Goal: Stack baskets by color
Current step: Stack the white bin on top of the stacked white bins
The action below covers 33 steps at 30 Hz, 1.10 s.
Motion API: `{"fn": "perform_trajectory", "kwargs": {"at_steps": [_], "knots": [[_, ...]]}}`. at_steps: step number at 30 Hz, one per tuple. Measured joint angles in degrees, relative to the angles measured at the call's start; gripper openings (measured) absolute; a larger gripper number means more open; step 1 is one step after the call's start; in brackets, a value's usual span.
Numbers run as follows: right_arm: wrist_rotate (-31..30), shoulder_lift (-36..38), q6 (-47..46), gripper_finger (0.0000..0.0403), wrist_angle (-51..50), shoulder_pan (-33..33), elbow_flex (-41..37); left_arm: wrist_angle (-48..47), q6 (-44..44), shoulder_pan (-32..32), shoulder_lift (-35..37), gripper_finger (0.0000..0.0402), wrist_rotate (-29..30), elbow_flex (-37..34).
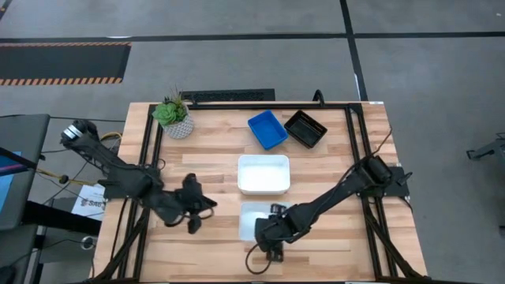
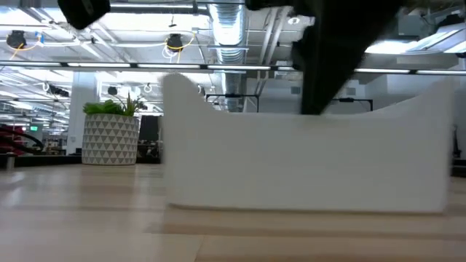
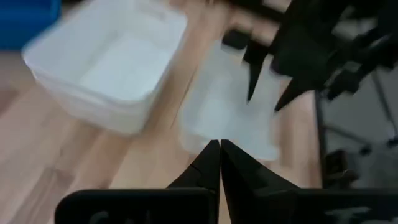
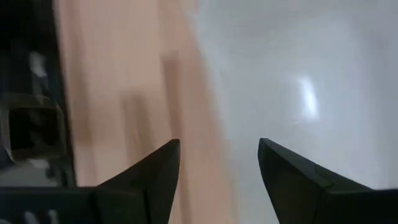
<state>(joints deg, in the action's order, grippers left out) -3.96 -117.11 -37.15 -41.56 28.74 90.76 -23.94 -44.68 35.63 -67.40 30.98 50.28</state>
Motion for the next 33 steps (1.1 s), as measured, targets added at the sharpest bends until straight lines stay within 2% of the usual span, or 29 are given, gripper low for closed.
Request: {"fn": "perform_trajectory", "kwargs": {"at_steps": [7, 14, 17, 25, 31, 33], "knots": [[0.8, -2.5, 0.1, 0.0233, 3.6, 0.4, 0.1, -4.1, -0.7, 3.0, 6.6, 0.0000, 4.6, -0.1], [1.0, -6.1, 0.1, 0.0217, 1.3, 0.3, 0.0, -5.6, -1.7, 3.6, 7.6, 0.0000, 6.6, -0.1], [1.0, -6.5, 0.9, 0.0188, 0.6, -0.1, 0.1, -6.4, -2.1, 3.7, 7.4, 0.0000, 6.2, -0.1], [1.2, -5.9, 3.1, 0.0069, -1.5, 0.0, 0.4, -6.9, -1.9, 3.7, 7.4, 0.0000, 5.9, -0.1], [1.3, -5.4, 4.3, 0.0013, -1.9, 0.1, 0.9, -7.5, -1.9, 3.7, 7.4, 0.0000, 5.9, -0.1], [1.2, -5.4, 5.0, 0.0009, -3.0, 0.2, 2.1, -7.7, -2.1, 3.7, 7.4, 0.0000, 5.9, -0.1]]}}
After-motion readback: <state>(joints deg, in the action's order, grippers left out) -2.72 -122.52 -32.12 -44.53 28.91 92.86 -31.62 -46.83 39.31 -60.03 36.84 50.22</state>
